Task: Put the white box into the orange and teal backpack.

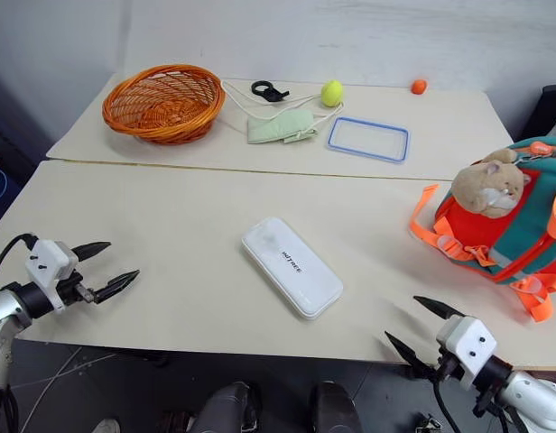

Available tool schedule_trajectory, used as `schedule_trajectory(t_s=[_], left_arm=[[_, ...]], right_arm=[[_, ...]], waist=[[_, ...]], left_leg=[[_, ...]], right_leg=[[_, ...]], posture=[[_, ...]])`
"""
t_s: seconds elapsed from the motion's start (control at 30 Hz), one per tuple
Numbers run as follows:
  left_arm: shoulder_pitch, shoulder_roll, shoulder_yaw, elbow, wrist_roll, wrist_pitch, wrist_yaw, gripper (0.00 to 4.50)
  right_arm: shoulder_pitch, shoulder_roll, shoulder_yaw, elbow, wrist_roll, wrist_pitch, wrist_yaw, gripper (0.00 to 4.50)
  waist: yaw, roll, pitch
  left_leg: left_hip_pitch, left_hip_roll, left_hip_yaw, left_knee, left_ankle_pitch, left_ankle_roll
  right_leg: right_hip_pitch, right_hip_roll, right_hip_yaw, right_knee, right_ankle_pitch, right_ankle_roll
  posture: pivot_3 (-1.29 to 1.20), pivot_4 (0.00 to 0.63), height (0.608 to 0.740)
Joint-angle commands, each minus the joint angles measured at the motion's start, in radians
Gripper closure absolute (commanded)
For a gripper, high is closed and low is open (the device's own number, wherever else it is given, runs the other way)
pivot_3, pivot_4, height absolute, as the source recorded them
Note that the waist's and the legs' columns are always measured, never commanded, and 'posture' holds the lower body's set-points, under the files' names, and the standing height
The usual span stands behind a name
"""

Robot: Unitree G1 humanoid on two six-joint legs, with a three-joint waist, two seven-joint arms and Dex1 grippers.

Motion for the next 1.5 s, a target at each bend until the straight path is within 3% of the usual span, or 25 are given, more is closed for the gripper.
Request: schedule_trajectory(t_s=[0.03, 0.17, 0.27, 0.3, 0.43, 0.7, 0.77, 0.8, 1.03, 1.23, 1.5], left_arm=[[-0.005, 0.019, 0.018, -0.004, -0.009, -0.002, -0.006, 0.0], [-0.032, 0.018, 0.004, -0.054, -0.06, 0.086, -0.033, 0.0], [-0.078, 0.028, -0.055, -0.159, -0.104, 0.267, -0.038, 0.0], [-0.111, 0.018, -0.084, -0.197, -0.111, 0.299, -0.037, 0.19], [-0.279, -0.058, -0.22, -0.218, -0.055, 0.338, 0.013, 1.01], [-0.643, -0.303, -0.456, 0.131, 0.161, 0.169, 0.101, 3.61], [-0.688, -0.331, -0.493, 0.208, 0.197, 0.126, 0.084, 4.27], [-0.701, -0.337, -0.513, 0.24, 0.219, 0.101, 0.077, 4.46], [-0.684, -0.361, -0.541, 0.246, 0.211, 0.106, -0.011, 4.46], [-0.571, -0.339, -0.51, 0.067, 0.108, 0.158, -0.137, 4.46], [-0.366, -0.267, -0.497, -0.21, 0.037, 0.309, -0.179, 4.46]], right_arm=[[0.009, 0.002, -0.01, -0.041, 0.019, -0.022, 0.008, 0.07], [-0.012, 0.011, 0.008, -0.074, 0.05, -0.034, 0.017, 0.07], [-0.018, -0.029, 0.059, -0.145, 0.067, 0.02, 0.06, 0.07], [-0.019, -0.039, 0.081, -0.167, 0.065, 0.039, 0.07, 0.24], [-0.03, -0.078, 0.146, -0.218, 0.064, 0.158, 0.068, 1.19], [-0.16, -0.122, 0.312, -0.211, -0.042, 0.292, 0.051, 4.02], [-0.198, -0.116, 0.345, -0.205, -0.058, 0.319, 0.041, 4.5], [-0.218, -0.111, 0.357, -0.2, -0.072, 0.324, 0.03, 4.5], [-0.313, -0.091, 0.371, -0.177, -0.104, 0.387, -0.03, 4.5], [-0.348, -0.119, 0.331, -0.146, -0.1, 0.397, -0.015, 4.5], [-0.438, -0.16, 0.306, -0.057, -0.116, 0.382, 0.016, 4.5]], waist=[[0.0, 0.0, 0.0], [0.002, 0.0, 0.0], [0.002, 0.0, 0.0], [0.004, 0.0, 0.0], [0.025, 0.0, 0.0], [0.027, -0.001, 0.0], [0.026, -0.001, 0.0], [0.025, -0.001, 0.0], [0.029, -0.002, 0.0], [0.027, -0.002, 0.0], [0.025, -0.001, 0.0]], left_leg=[[0.0, 0.0, 0.0, 0.0, 0.0, 0.0], [0.0, 0.0, 0.0, 0.0, 0.0, 0.0], [0.0, 0.0, 0.0, 0.0, 0.0, 0.0], [0.0, 0.0, -0.001, 0.001, 0.0, 0.0], [0.0, 0.0, -0.001, 0.002, 0.001, -0.001], [-0.002, -0.001, 0.0, 0.006, 0.002, -0.003], [-0.002, -0.001, 0.0, 0.006, 0.003, -0.004], [-0.003, -0.001, 0.001, 0.007, 0.003, -0.004], [-0.004, -0.001, 0.0, 0.009, 0.004, -0.005], [-0.004, 0.0, -0.001, 0.009, 0.003, -0.005], [-0.003, 0.0, -0.002, 0.011, 0.003, -0.004]], right_leg=[[0.0, 0.0, 0.0, 0.0, 0.0, 0.0], [0.0, 0.0, 0.0, 0.0, 0.0, 0.0], [0.0, 0.0, 0.0, 0.0, 0.0, 0.0], [0.0, 0.0, 0.0, 0.0, 0.0, 0.0], [0.001, 0.0, -0.001, 0.0, 0.0, 0.0], [0.001, 0.002, -0.002, 0.001, 0.0, 0.0], [0.0, 0.002, -0.002, 0.002, 0.0, 0.001], [0.0, 0.003, -0.002, 0.001, 0.0, 0.001], [0.0, 0.002, -0.002, 0.002, 0.0, 0.001], [0.0, 0.002, -0.002, 0.001, 0.0, 0.001], [0.002, 0.002, -0.002, 0.002, 0.0, 0.001]], posture=[[0.0, 0.15, 0.74], [0.0, 0.15, 0.74], [0.0, 0.15, 0.74], [0.0, 0.15, 0.74], [0.0, 0.15, 0.74], [0.0, 0.15, 0.74], [0.0, 0.15, 0.74], [0.0, 0.15, 0.74], [0.0, 0.15, 0.74], [0.0, 0.15, 0.74], [0.0, 0.15, 0.74]])
